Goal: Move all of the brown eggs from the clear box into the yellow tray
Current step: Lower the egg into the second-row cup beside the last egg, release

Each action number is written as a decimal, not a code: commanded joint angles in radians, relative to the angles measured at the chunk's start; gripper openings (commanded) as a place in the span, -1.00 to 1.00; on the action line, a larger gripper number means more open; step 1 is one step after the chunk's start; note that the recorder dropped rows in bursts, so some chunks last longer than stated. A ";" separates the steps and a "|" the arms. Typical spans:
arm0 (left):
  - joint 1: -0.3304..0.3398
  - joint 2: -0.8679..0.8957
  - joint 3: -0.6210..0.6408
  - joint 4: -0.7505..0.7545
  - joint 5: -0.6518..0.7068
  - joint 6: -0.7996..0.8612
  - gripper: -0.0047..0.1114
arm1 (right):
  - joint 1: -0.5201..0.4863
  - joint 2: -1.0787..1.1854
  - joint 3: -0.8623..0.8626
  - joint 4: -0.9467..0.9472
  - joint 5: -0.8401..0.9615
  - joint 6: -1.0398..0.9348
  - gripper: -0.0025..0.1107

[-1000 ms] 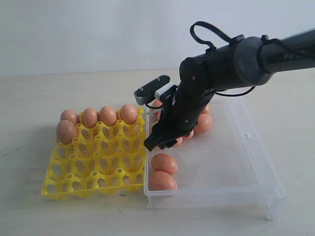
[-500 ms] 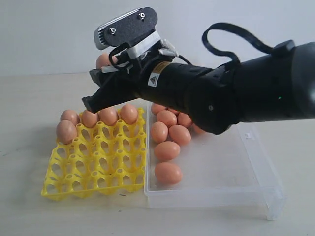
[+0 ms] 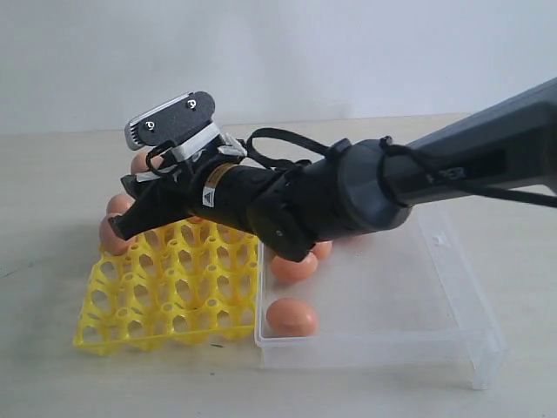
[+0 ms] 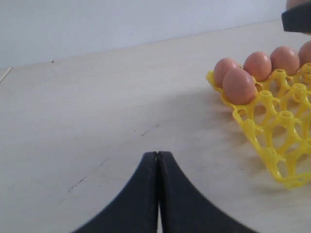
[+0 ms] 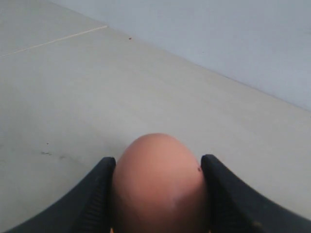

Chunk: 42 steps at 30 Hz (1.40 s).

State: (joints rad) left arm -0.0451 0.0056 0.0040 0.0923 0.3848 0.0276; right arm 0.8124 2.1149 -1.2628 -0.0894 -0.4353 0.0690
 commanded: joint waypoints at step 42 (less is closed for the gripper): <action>-0.005 -0.006 -0.004 -0.001 -0.006 -0.007 -0.92 | 0.002 0.168 -0.112 -0.027 -0.050 0.040 -0.78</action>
State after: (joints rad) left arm -0.0451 0.0056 0.0040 0.0923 0.3848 0.0276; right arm 0.8124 2.2854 -1.3654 -0.1058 -0.4710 0.1073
